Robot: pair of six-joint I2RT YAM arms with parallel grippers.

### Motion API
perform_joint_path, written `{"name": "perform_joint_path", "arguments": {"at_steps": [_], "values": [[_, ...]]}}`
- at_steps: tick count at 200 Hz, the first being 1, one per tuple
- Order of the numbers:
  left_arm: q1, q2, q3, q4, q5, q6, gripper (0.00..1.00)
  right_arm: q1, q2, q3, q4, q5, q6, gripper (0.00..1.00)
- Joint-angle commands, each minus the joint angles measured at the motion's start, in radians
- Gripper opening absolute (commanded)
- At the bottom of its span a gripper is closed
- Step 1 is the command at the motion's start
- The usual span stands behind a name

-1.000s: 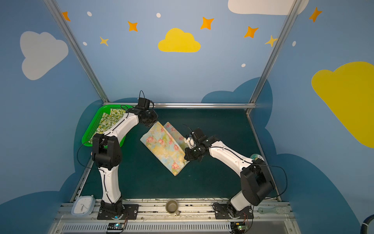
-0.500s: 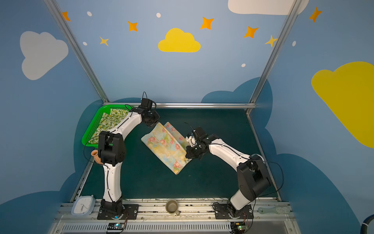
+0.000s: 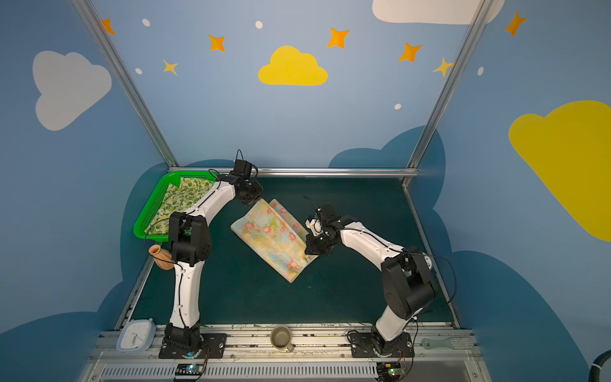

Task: Fold and stack skirts
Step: Fold the skirt at the center of the table.

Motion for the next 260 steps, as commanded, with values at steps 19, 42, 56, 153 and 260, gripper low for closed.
{"name": "perform_joint_path", "arguments": {"at_steps": [19, 42, 56, 153, 260], "values": [[0.016, 0.027, 0.036, 0.002, -0.049, 0.004, 0.04, -0.014, 0.022, 0.023, -0.061, -0.009, -0.002, 0.0], [0.016, 0.038, 0.047, -0.001, -0.047, 0.001, 0.04, -0.02, 0.03, 0.027, -0.064, -0.007, -0.002, 0.0], [0.016, 0.047, 0.061, -0.004, -0.045, -0.002, 0.04, -0.024, 0.033, 0.031, -0.066, -0.007, -0.003, 0.0], [0.016, 0.081, 0.098, -0.013, -0.039, -0.005, 0.04, -0.042, 0.047, 0.05, -0.08, 0.003, -0.008, 0.0], [0.016, 0.139, 0.153, -0.025, -0.023, -0.014, 0.04, -0.065, 0.081, 0.067, -0.095, 0.005, -0.006, 0.0]]}}
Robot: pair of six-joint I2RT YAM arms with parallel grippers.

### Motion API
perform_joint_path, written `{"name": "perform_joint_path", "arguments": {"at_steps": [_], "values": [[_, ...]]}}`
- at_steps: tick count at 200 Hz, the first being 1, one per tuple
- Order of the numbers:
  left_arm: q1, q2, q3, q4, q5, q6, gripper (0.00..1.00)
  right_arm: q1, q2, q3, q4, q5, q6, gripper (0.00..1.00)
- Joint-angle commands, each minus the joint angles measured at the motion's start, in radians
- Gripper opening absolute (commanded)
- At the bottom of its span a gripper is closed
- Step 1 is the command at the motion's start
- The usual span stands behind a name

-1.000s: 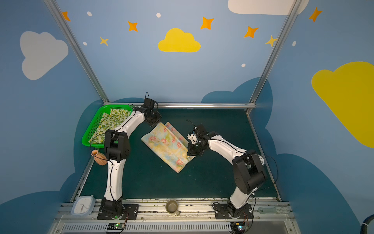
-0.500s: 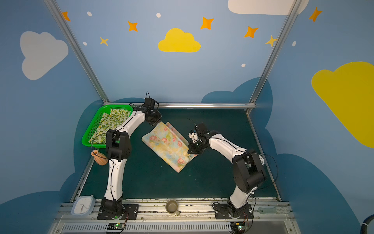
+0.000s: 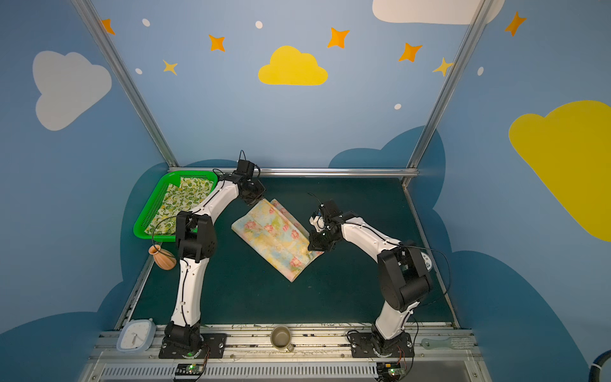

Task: Fold and stack skirts
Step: Fold the skirt at the center of the table.

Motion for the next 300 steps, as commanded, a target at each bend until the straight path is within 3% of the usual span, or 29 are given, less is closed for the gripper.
{"name": "perform_joint_path", "arguments": {"at_steps": [1, 300], "values": [[0.016, 0.042, 0.037, 0.01, -0.038, -0.008, 0.04, -0.009, 0.019, 0.02, -0.075, 0.009, -0.005, 0.0], [0.014, 0.121, 0.075, -0.019, -0.034, -0.001, 0.04, -0.042, 0.139, 0.064, -0.103, -0.002, 0.006, 0.0]]}}
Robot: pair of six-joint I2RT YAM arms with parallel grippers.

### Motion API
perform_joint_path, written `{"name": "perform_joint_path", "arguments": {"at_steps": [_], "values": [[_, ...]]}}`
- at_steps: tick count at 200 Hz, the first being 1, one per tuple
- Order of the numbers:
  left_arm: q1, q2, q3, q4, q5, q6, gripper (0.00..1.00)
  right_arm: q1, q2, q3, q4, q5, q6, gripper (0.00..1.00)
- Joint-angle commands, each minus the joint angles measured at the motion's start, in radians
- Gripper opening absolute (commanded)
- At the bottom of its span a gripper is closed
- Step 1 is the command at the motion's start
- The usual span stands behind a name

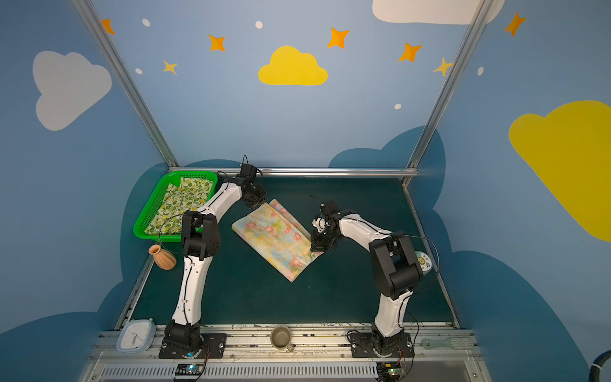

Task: Fold and stack skirts
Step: Fold the skirt at the center of the table.

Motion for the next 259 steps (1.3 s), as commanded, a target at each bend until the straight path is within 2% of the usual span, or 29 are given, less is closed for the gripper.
{"name": "perform_joint_path", "arguments": {"at_steps": [1, 109, 192, 211, 224, 241, 259], "values": [[0.014, 0.034, 0.025, 0.001, -0.044, 0.009, 0.04, -0.006, 0.019, 0.017, -0.068, -0.001, 0.005, 0.0], [0.002, 0.073, 0.099, -0.013, -0.019, 0.01, 0.04, -0.01, 0.037, 0.01, -0.075, 0.006, 0.013, 0.0], [-0.01, 0.099, 0.137, -0.016, -0.012, 0.005, 0.09, -0.014, 0.039, 0.002, -0.079, 0.01, 0.019, 0.0], [-0.009, 0.105, 0.15, -0.019, 0.018, 0.005, 0.13, -0.015, 0.039, 0.002, -0.081, 0.011, 0.018, 0.0], [-0.012, 0.107, 0.152, -0.017, 0.023, 0.004, 0.19, -0.017, 0.04, 0.003, -0.082, 0.014, 0.019, 0.0], [-0.012, 0.105, 0.152, -0.012, 0.032, 0.005, 0.38, -0.018, 0.039, 0.005, -0.085, 0.016, 0.021, 0.07], [-0.017, 0.101, 0.152, -0.003, 0.04, 0.017, 0.44, -0.021, 0.035, 0.009, -0.086, 0.018, 0.021, 0.18]]}}
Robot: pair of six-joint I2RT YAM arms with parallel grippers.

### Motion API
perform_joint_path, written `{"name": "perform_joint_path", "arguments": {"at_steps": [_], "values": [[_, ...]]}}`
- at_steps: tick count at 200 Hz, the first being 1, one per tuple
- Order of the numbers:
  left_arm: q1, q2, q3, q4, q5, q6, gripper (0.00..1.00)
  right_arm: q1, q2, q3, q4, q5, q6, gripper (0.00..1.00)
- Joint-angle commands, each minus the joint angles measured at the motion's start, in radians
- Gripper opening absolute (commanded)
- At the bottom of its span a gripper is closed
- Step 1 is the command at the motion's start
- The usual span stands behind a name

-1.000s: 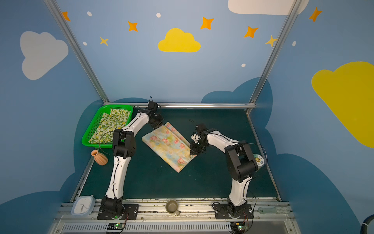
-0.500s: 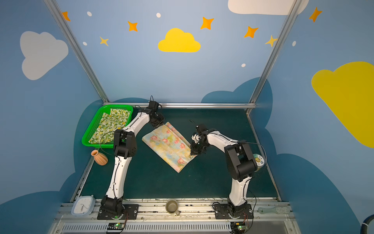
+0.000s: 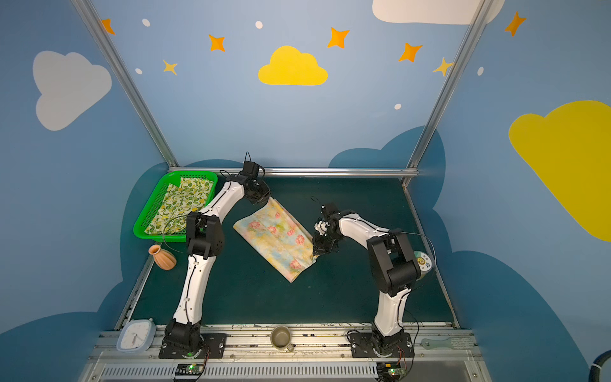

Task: Fold and stack skirts
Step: Fold the skirt at the center of the table.

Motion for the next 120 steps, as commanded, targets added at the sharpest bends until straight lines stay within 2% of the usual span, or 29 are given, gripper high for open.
{"name": "perform_joint_path", "arguments": {"at_steps": [1, 11, 34, 62, 89, 120], "values": [[-0.002, 0.028, 0.013, 0.006, 0.011, 0.017, 0.44, -0.008, 0.008, 0.009, -0.037, 0.016, 0.005, 0.18], [-0.002, 0.025, 0.013, 0.008, 0.012, 0.024, 0.45, -0.009, 0.007, 0.014, -0.04, 0.022, 0.006, 0.24], [-0.003, 0.016, 0.01, -0.002, 0.009, 0.035, 0.45, -0.014, 0.007, 0.024, -0.047, 0.031, -0.006, 0.25], [-0.003, -0.011, -0.018, -0.014, 0.001, 0.051, 0.45, -0.016, 0.024, 0.063, -0.063, 0.038, -0.029, 0.22], [-0.002, -0.067, -0.107, 0.017, -0.007, 0.057, 0.45, -0.02, 0.04, 0.095, -0.074, 0.053, -0.043, 0.17], [0.001, -0.112, -0.179, 0.043, -0.009, 0.058, 0.45, -0.021, 0.066, 0.128, -0.078, 0.06, -0.049, 0.15]]}}
